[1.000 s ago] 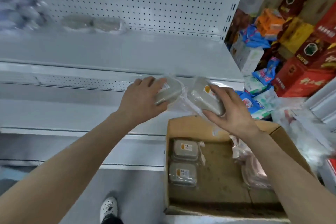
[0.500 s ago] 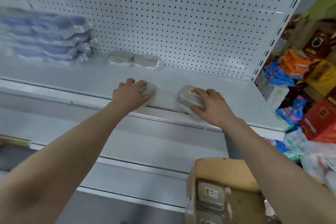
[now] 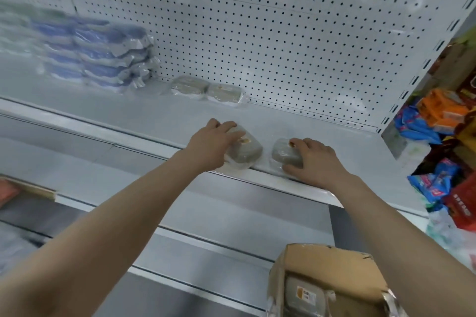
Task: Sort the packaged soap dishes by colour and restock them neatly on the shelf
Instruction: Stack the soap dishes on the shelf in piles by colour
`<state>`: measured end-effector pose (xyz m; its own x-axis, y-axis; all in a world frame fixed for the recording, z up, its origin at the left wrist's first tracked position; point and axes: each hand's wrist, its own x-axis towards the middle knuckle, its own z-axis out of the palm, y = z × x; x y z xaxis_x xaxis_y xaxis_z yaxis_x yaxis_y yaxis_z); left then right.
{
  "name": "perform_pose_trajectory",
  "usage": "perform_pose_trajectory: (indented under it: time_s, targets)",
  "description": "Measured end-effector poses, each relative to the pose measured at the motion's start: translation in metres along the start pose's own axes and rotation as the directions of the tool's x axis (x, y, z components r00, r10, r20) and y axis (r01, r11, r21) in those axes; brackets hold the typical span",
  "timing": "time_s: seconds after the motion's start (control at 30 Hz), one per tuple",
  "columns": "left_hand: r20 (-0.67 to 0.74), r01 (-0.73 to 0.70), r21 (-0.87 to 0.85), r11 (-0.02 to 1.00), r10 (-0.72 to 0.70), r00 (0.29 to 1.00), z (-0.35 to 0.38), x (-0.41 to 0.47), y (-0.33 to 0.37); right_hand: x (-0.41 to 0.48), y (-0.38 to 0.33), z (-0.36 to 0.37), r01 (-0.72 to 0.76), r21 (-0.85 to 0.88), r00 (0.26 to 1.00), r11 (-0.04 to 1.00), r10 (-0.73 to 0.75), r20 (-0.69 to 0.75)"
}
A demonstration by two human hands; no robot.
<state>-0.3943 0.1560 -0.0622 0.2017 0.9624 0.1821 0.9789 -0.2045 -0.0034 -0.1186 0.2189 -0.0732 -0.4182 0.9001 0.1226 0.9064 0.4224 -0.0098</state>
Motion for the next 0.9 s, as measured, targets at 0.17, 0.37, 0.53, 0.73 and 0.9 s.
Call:
perform_pose_trajectory:
  time_s: [0.17,0.37,0.53,0.73,0.9]
  targets:
    - [0.264,-0.205,0.022,0.979,0.192,0.945,0.001,0.035,-0.008,0.008,-0.006,0.001,-0.033,0.022,0.998,0.999,0.032,0.057]
    - [0.219,-0.199,-0.027,0.98,0.2,0.955,0.004,0.081,-0.047,0.045,-0.014,-0.003,-0.087,0.053,0.996,0.995,0.087,-0.006]
    - [0.049,-0.11,-0.162,0.981,0.12,0.992,-0.006,0.104,-0.119,0.098,-0.044,-0.009,-0.127,0.115,0.983,0.985,0.14,-0.116]
    - [-0.158,-0.023,-0.008,1.0,0.021,0.987,-0.026,0.16,-0.232,0.161,-0.085,0.0,-0.067,0.158,0.968,0.985,0.102,-0.228]
    - [-0.054,-0.056,0.021,0.998,0.058,0.997,-0.02,0.209,-0.279,0.218,-0.109,0.001,-0.015,0.222,0.966,0.975,0.072,-0.249]
